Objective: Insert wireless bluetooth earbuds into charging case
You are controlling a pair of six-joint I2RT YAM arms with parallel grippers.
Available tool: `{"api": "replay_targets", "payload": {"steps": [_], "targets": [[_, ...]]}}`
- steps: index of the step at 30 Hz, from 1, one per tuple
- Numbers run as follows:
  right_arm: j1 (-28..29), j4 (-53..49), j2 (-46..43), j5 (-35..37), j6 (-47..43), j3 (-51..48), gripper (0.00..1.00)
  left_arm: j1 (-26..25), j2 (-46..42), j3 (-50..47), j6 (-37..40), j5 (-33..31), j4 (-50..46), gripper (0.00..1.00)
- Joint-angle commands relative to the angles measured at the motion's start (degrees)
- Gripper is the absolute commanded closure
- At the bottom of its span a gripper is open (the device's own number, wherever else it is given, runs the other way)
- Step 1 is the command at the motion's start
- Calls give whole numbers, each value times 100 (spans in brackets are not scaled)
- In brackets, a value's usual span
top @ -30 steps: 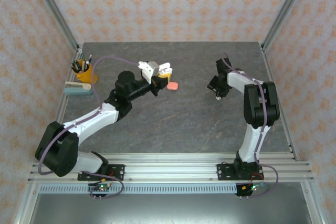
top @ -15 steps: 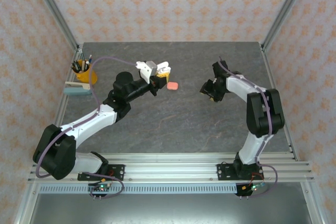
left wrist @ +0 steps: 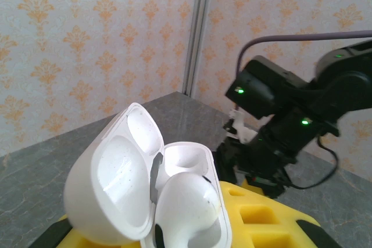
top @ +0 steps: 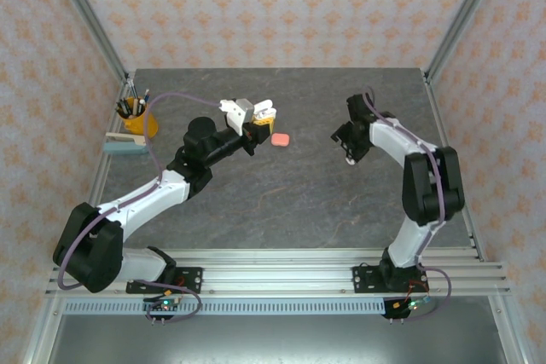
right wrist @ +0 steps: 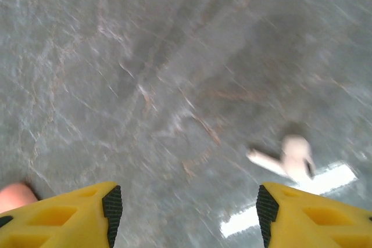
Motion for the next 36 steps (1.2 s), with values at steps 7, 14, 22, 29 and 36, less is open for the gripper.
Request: {"api": "replay_targets", "payload": {"steps": [7, 14, 22, 29, 36], "targets": [[-15, -753, 821, 643, -358, 785, 36, -7, -172, 44, -39, -170, 267, 100], [22, -715, 986, 255, -506, 583, 38, -5, -239, 29, 32, -196, 216, 100], [195, -905, 898, 85, -724, 428, 39, -6, -345, -58, 6, -257, 280, 100], [466, -1143, 965, -174, -1169, 370, 42, -6, -477, -122, 6, -300, 250, 100], [755, -1621, 839, -342, -1692, 96, 43, -3, -526, -127, 19, -324, 236, 100]]}}
